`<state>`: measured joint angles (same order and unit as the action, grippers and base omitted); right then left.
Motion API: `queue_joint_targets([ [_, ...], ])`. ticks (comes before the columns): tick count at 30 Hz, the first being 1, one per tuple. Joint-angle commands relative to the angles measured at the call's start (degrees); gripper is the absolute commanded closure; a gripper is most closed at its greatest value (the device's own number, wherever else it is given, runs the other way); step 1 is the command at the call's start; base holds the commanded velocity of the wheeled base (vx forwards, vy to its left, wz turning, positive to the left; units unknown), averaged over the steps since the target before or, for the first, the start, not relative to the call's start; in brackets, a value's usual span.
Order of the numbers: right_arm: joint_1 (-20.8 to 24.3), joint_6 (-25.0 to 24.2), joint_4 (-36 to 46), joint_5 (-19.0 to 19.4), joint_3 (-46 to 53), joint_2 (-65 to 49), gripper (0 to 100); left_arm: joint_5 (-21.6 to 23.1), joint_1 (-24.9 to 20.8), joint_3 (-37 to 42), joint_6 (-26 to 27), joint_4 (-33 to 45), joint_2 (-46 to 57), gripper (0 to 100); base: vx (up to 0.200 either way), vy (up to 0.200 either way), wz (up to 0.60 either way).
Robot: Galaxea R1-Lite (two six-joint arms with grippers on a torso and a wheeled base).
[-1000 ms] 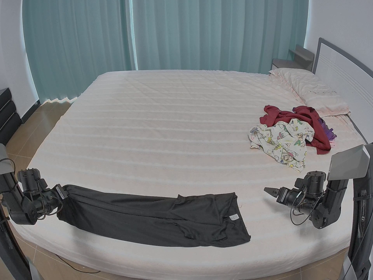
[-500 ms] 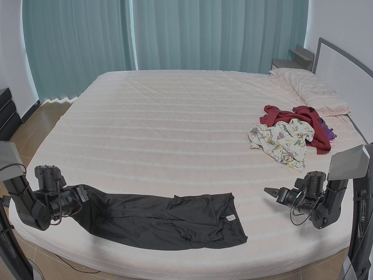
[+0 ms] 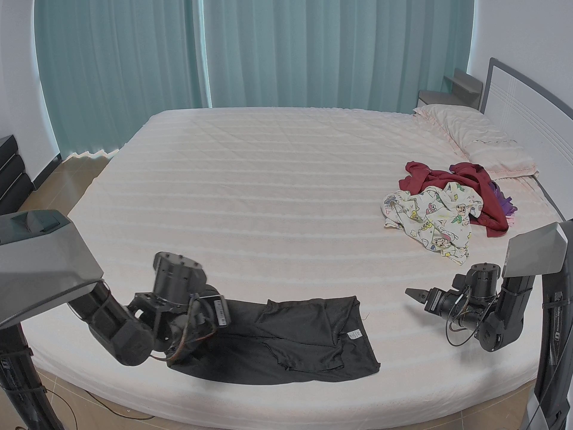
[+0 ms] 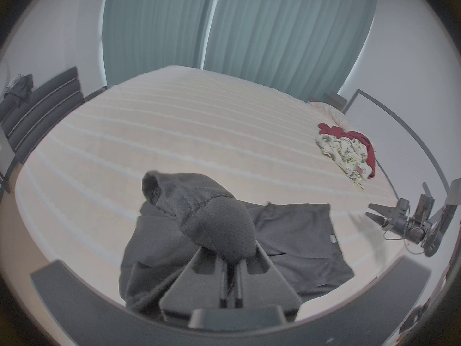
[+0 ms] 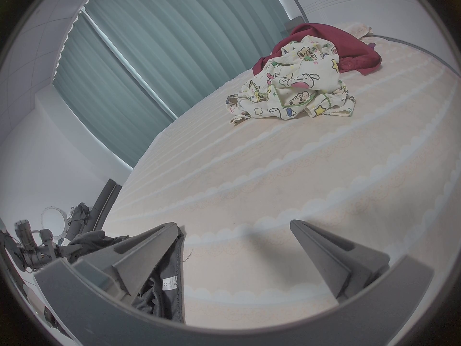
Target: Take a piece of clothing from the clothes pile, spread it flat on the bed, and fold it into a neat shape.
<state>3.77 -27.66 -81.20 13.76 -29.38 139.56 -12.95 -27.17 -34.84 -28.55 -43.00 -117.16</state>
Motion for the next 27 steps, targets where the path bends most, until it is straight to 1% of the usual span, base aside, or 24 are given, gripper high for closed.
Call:
queue_joint_targets([
  [1, 0.01, 0.15, -0.01, 0.04, 0.02, 0.10, 0, -1.82, -9.83, -13.94, -7.31, 11.53, -3.51, 100, 0.000, 0.000, 0.00],
  [2, 0.19, 0.33, -0.01, 0.04, 0.11, 0.19, 0, -1.82, -11.85, -18.60, -10.74, 15.22, -4.21, 100, 0.000, 0.000, 0.00],
  [5, 0.36, 0.41, -0.01, 0.04, 0.11, 0.28, 0, -1.38, -14.40, -22.99, -12.76, 18.74, -4.56, 100, 0.000, 0.000, 0.00],
  [8, 0.45, 0.41, -0.01, 0.04, 0.02, 0.28, 0, -0.85, -16.51, -26.68, -15.31, 18.91, -5.36, 100, 0.000, 0.000, 0.00],
  [10, 0.45, 0.41, -0.01, 0.04, 0.11, 0.19, 0, 1.96, -16.77, -26.59, -15.66, 18.83, -5.00, 100, 0.000, 0.000, 0.00],
  [11, 0.45, 0.41, -0.01, 0.04, 0.11, 0.19, 0, 2.58, -16.77, -26.59, -15.75, 18.83, -5.00, 100, 0.000, 0.000, 0.00],
  [12, 0.45, 0.41, -0.01, 0.04, 0.02, 0.28, 0, 5.83, -16.68, -26.95, -16.27, 18.65, -4.74, 100, 0.000, 0.000, 0.00],
  [13, 0.45, 0.41, -0.01, 0.04, 0.02, 0.28, 0, 6.97, -16.60, -27.39, -16.63, 18.56, -4.48, 100, 0.000, 0.000, 0.00],
  [14, 0.45, 0.41, -0.01, 0.04, 0.02, 0.28, 0, 6.97, -16.60, -27.39, -16.63, 18.56, -4.48, 100, 0.000, 0.000, 0.00],
  [15, 0.54, 0.41, -0.01, 0.04, 0.02, 0.28, 0, 9.43, -16.51, -28.62, -17.77, 17.86, -4.13, 100, 0.000, 0.000, 0.00],
  [16, 0.54, 0.41, -0.01, 0.04, 0.02, 0.28, 0, 9.61, -16.51, -28.70, -17.77, 17.77, -4.13, 100, 0.000, 0.000, 0.00],
  [17, 0.54, 0.50, -0.01, 0.04, 0.11, 0.28, 0, 11.10, -16.51, -29.14, -18.12, 16.01, -4.21, 100, 0.000, 0.000, 0.00],
  [20, 0.54, 0.50, -0.01, 0.04, 0.11, 0.28, 0, 11.54, -16.51, -29.06, -18.12, 13.29, -4.39, 100, 0.000, 0.000, 0.00],
  [22, 0.54, 0.50, -0.10, 0.04, 0.20, 0.28, 0, 11.54, -16.51, -28.35, -17.86, 9.60, -4.56, 100, 0.000, 0.000, 0.00],
  [27, 0.63, 0.50, -0.01, 0.04, 0.20, 0.28, 0, 11.54, -16.42, -27.47, -18.03, 9.16, -4.56, 100, 0.000, 0.000, 0.00],
])
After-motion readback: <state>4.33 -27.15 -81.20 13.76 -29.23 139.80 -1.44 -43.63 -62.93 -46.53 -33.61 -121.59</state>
